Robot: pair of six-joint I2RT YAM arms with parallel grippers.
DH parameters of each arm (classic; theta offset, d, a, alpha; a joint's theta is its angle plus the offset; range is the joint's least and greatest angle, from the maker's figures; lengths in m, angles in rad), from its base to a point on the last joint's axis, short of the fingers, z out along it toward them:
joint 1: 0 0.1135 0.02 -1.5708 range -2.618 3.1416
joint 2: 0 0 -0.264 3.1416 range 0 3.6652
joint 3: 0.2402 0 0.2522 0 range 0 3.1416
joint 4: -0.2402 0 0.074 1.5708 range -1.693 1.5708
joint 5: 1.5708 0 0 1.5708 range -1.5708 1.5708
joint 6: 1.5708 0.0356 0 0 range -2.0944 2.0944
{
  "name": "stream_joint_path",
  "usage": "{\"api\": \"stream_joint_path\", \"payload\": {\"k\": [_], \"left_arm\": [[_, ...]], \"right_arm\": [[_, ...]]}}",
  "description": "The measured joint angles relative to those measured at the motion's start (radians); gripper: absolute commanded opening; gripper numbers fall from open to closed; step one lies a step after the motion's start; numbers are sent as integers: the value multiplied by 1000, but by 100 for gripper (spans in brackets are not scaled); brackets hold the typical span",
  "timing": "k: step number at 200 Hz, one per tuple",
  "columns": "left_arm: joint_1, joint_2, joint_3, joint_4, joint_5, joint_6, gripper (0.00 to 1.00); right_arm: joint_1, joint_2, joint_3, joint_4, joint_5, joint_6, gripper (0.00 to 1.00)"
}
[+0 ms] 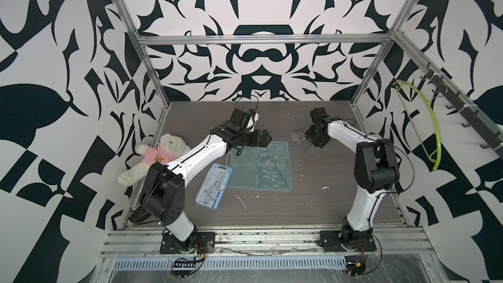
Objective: Open the ruler set and take out the ruler
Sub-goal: Place the ruler at the center of the board.
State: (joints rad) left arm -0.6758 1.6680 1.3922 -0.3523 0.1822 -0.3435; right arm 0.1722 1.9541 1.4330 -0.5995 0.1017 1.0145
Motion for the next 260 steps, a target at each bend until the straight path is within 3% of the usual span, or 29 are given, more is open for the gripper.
{"api": "stream_joint_path", "payload": {"k": [24, 74, 151, 227, 260], "left_arm": [[-48, 79, 119, 23, -5, 89, 99], [-40, 263, 241, 74, -27, 206, 99], [-37, 363, 262, 169, -51, 306, 99], [-38, 366, 256, 193, -48, 277, 99], [-38, 347, 179, 209, -76, 235, 99]], "right_arm": [[-12, 62, 53, -1, 13, 32, 23], [-56, 138, 109, -2, 19, 77, 23], [-86, 224, 211, 3, 15, 98, 25], [-86, 228, 216, 46, -8, 106, 47], [-87, 180, 151, 105, -51, 75, 53]]}}
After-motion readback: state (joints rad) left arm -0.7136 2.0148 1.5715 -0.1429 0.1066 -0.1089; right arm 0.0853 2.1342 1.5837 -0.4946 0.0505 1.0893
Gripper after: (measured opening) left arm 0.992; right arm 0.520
